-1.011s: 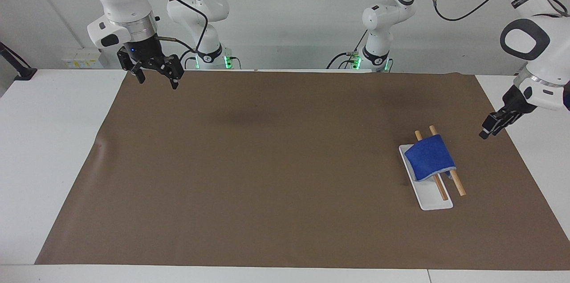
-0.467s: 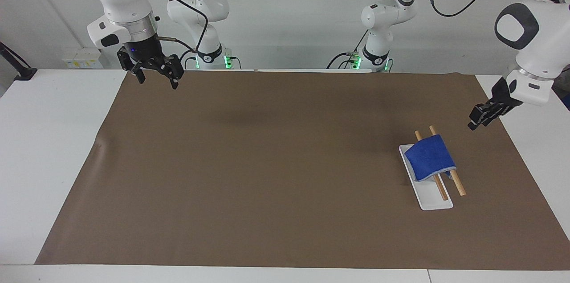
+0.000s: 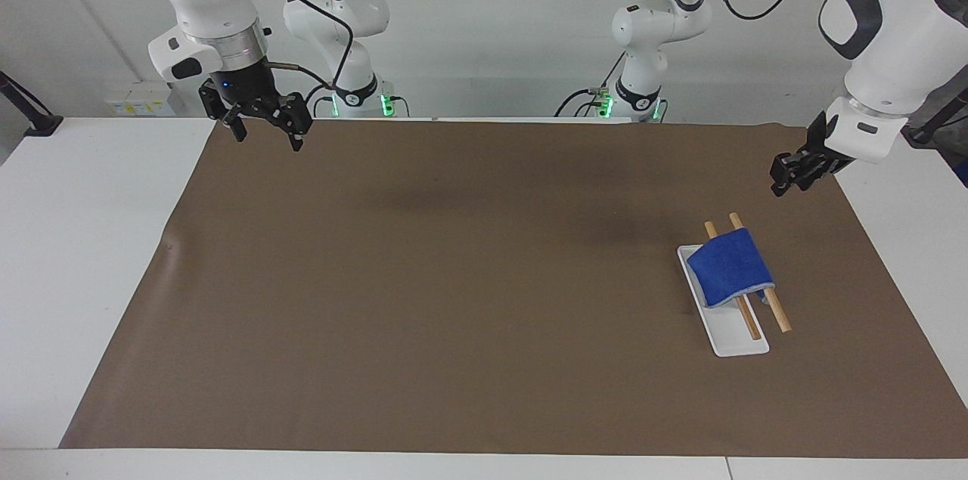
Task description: Right arm passes towel to left arm to hang
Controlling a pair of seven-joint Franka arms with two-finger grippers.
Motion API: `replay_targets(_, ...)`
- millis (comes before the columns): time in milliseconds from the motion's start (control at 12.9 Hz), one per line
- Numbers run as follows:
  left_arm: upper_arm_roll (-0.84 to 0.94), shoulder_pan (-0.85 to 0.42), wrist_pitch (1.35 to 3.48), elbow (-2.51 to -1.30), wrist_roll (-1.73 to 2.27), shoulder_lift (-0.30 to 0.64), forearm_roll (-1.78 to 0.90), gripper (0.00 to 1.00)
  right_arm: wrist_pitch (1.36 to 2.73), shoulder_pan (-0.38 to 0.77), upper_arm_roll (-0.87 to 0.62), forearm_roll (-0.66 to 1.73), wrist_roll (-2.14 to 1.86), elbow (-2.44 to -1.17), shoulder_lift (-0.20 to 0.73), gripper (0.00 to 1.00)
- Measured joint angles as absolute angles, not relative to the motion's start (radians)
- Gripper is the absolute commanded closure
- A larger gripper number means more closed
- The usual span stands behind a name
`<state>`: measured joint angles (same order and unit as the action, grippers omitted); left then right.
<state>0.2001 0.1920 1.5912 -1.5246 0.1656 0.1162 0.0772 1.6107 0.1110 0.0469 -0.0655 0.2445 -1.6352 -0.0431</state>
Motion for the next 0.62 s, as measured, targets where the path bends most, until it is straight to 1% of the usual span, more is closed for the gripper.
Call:
replay_targets(78, 0.201, 0.186, 1.585, -1.518, 0.143, 0.116, 0.092, 0.51, 1.611, 0.111, 0.047, -0.066, 0.244, -1.635, -0.043, 0.00)
replay_targets(311, 0.203, 0.175, 1.585, -1.506, 0.103, 0.116, 0.096, 0.37, 1.611, 0.111, 0.047, -0.066, 0.244, -1.635, -0.043, 0.00)
replay_targets(389, 0.201, 0.175, 1.587, -1.504, 0.103, 0.116, 0.093, 0.28, 1.611, 0.111, 0.047, -0.066, 0.244, -1.635, -0.043, 0.00)
replay_targets(467, 0.199, 0.175, 1.589, -1.504, 0.103, 0.116, 0.092, 0.16, 1.611, 0.111, 0.047, -0.066, 0.244, -1.635, -0.043, 0.00)
replay_targets(622, 0.196, 0.176, 1.595, -1.509, 0.102, 0.116, 0.092, 0.07, 1.611, 0.111, 0.047, -0.066, 0.244, -1.635, -0.043, 0.00)
